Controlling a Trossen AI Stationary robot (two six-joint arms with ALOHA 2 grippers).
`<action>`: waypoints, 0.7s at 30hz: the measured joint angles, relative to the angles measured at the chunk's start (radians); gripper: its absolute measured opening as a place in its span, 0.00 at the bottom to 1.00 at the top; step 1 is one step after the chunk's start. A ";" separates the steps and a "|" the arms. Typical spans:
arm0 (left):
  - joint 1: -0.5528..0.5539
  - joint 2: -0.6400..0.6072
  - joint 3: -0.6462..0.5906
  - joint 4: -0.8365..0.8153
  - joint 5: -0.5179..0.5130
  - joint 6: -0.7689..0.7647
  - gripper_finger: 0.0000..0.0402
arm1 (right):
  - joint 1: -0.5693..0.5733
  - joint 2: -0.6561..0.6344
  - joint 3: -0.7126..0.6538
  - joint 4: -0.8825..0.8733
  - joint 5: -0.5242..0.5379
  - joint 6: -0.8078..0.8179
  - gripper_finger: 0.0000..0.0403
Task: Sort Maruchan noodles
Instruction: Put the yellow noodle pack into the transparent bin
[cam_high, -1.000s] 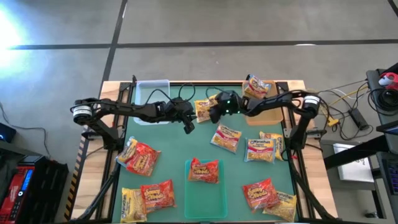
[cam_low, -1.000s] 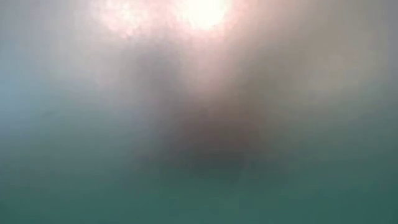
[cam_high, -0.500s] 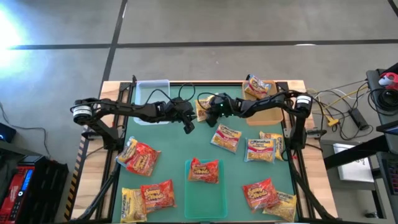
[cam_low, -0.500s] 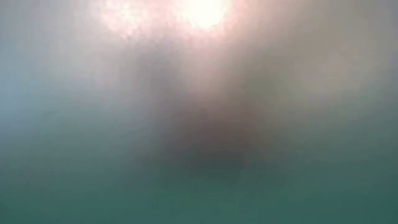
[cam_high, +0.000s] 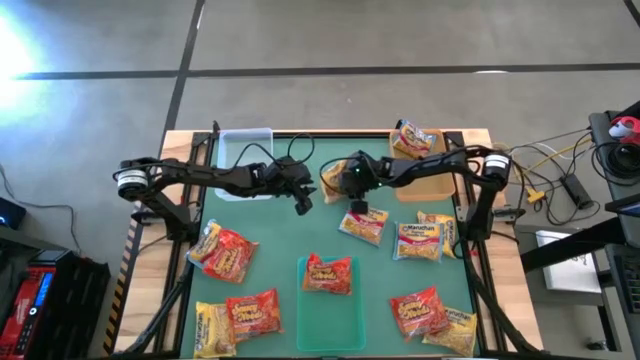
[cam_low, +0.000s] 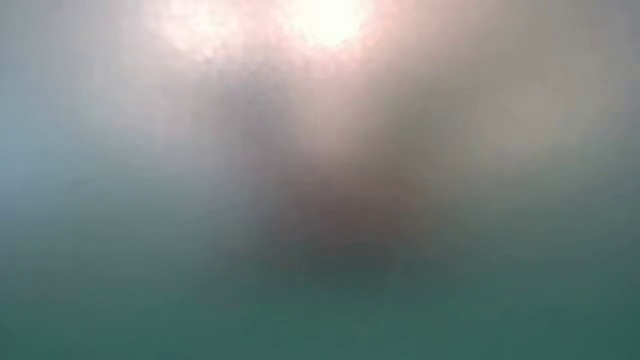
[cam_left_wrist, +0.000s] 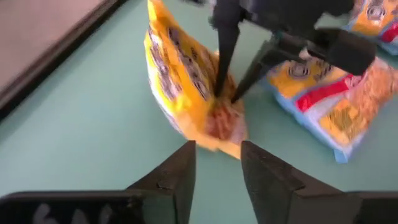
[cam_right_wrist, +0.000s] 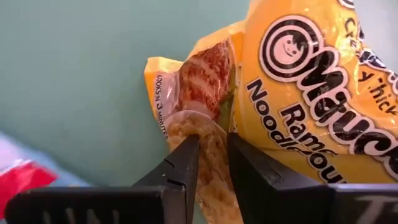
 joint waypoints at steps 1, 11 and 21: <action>0.000 0.008 0.000 0.026 -0.001 0.008 0.31 | 0.000 -0.006 0.000 -0.006 -0.022 -0.001 0.18; 0.002 0.133 0.014 0.210 -0.004 -0.036 0.49 | 0.017 -0.019 -0.004 -0.006 -0.158 -0.001 0.17; 0.028 0.229 0.067 0.225 0.028 -0.138 0.50 | 0.040 -0.019 -0.004 0.009 -0.150 -0.090 0.17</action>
